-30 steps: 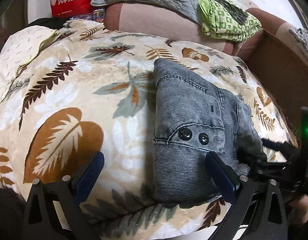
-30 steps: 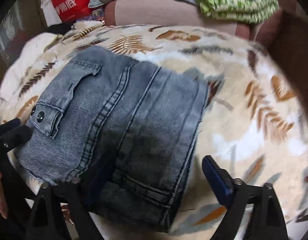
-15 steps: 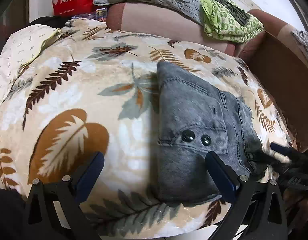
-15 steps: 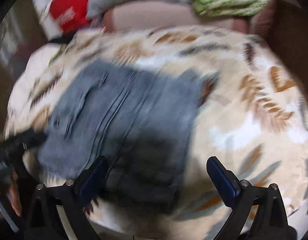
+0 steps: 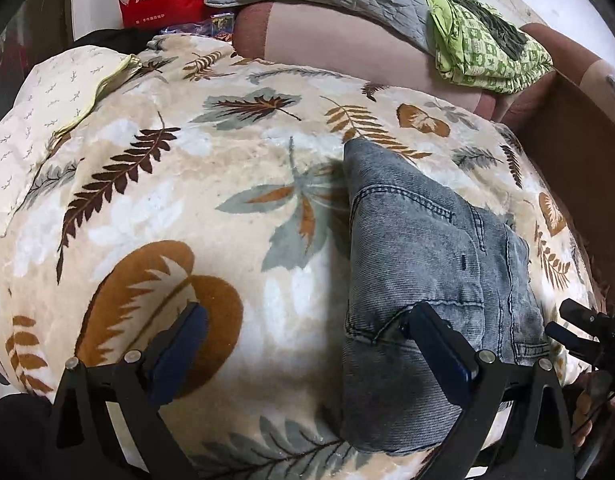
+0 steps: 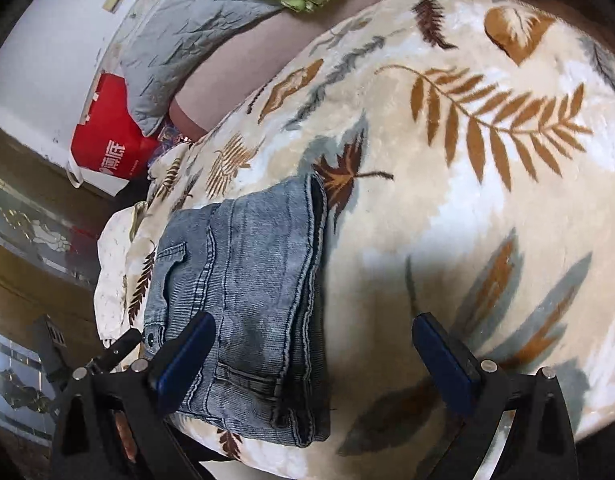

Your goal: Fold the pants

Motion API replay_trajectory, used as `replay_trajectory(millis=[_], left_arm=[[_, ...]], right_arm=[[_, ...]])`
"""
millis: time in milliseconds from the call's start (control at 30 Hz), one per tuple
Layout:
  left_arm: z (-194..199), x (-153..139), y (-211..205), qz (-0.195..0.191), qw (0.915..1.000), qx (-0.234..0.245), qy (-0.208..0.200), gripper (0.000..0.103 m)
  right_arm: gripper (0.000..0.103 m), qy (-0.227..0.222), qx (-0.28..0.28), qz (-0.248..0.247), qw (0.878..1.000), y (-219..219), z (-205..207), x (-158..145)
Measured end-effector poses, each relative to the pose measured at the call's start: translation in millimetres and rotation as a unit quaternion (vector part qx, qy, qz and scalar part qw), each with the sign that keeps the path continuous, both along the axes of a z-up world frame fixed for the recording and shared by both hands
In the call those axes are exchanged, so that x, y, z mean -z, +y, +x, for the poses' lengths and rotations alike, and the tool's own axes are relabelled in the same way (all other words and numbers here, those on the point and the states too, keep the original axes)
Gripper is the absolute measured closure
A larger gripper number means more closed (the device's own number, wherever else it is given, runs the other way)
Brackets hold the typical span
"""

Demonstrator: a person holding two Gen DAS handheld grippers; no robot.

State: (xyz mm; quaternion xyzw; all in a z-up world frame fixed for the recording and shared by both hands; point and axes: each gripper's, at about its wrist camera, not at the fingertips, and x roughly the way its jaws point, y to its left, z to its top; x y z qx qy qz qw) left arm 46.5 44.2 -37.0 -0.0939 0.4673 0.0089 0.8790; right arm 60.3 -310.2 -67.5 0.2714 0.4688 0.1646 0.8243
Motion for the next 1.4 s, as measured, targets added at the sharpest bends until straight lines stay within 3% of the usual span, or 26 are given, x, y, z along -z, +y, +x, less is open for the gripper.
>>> replay_trajectory(millis=[533,633,700,800,900,1000,1033,1100,1133,1200,1300,1400], left_arm=[[-3,2,8,-0.016,0.9999,0.001,-0.001,0.002],[-3,4,19,-0.054,0.9985,0.005,0.005,0.002],[4,9,26,-0.117,0.9925,0.027,0.023,0.002],[18,15,31,-0.210,0.9754,0.053,0.042,0.002],[34,18,27,-0.251,0.9642,0.064,0.055,0.003],[50,28,16,-0.298,0.9473,0.083,0.083,0.003],[53,32,12,-0.309,0.9424,0.088,0.093,0.003],[60,40,4,-0.314,0.9379,0.094,0.114,0.012],[61,41,0,-0.303,0.9407,0.094,0.120,0.014],[62,44,-5,-0.277,0.9481,0.092,0.126,0.035],[62,43,-7,-0.251,0.9553,0.088,0.129,0.058],[59,40,-11,-0.228,0.9615,0.094,0.121,0.068]], right_arm=[[0.003,0.004,0.006,-0.006,1.000,2,3,9],[0.003,0.011,-0.007,0.019,1.000,1,4,7],[0.003,0.023,-0.016,0.058,0.998,-1,8,7],[0.006,0.044,-0.033,0.091,0.994,-2,21,8],[0.016,0.069,-0.049,0.113,0.990,-1,39,10],[0.028,0.097,-0.068,0.107,0.987,10,55,19],[0.039,0.115,-0.073,0.108,0.985,15,61,28],[0.048,0.134,-0.073,0.102,0.983,21,66,40],[0.050,0.133,-0.073,0.101,0.983,23,68,41],[0.053,0.130,-0.079,0.086,0.985,28,69,38],[0.069,0.123,-0.096,0.049,0.987,40,70,34],[0.079,0.102,-0.112,0.019,0.988,51,68,22]])
